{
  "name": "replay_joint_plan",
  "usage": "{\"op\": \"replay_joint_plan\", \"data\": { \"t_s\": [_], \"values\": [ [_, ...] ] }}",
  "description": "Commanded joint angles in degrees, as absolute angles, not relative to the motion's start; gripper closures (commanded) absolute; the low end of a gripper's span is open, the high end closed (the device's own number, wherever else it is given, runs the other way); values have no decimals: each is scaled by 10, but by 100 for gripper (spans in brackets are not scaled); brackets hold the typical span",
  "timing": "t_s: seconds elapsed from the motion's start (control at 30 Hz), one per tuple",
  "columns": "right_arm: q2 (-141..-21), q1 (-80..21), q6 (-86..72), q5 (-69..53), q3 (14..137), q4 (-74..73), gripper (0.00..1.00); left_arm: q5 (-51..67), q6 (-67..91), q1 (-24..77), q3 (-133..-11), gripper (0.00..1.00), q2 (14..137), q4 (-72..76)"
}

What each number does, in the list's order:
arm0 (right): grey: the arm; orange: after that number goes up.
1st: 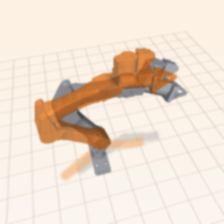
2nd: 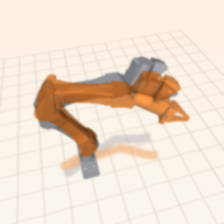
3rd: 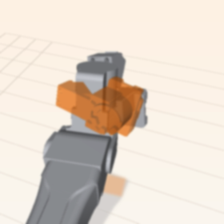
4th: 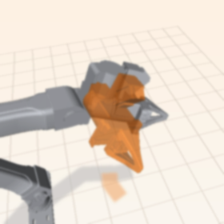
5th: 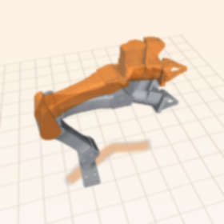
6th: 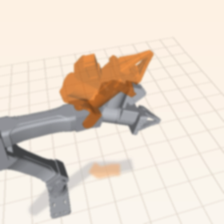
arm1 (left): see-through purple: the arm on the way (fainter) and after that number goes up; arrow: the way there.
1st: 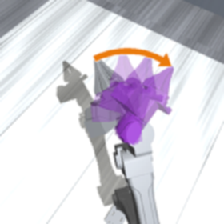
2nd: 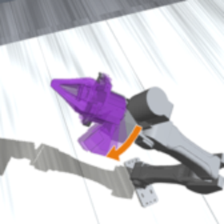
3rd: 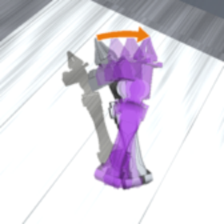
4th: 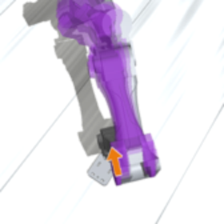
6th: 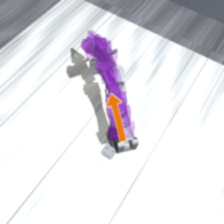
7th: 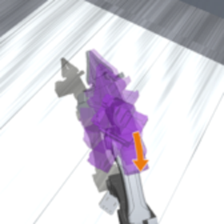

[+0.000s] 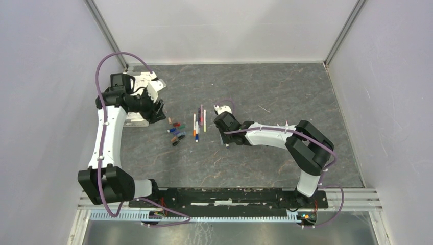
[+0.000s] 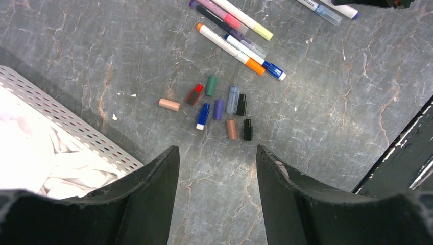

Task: Open the pen caps
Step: Move the pen to the center of the board.

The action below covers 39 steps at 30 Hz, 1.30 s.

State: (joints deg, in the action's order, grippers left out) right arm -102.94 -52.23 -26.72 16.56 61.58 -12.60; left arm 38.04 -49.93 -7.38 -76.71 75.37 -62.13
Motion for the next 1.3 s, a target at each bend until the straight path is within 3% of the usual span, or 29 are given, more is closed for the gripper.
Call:
{"op": "replay_joint_plan", "data": {
  "t_s": [0.0, 0.1, 0.23, 0.5, 0.9, 1.27],
  "values": [
    [-1032, -522, -263, 203, 610, -118, 83, 387, -501, -77, -760, 37, 739, -627],
    [-1039, -522, -263, 206, 608, -118, 75, 388, -503, -77, -761, 37, 738, -628],
    [-1046, -522, -263, 210, 604, -115, 74, 388, -507, -77, -760, 37, 736, -630],
    [-1023, -513, -274, 235, 554, -110, 81, 389, -513, -77, -760, 37, 735, -632],
    [-919, -479, -308, 281, 445, -122, 82, 397, -518, -77, -764, 37, 737, -640],
    [-886, -486, -323, 318, 547, -168, 57, 392, -514, -77, -776, 35, 735, -652]
  ]
}}
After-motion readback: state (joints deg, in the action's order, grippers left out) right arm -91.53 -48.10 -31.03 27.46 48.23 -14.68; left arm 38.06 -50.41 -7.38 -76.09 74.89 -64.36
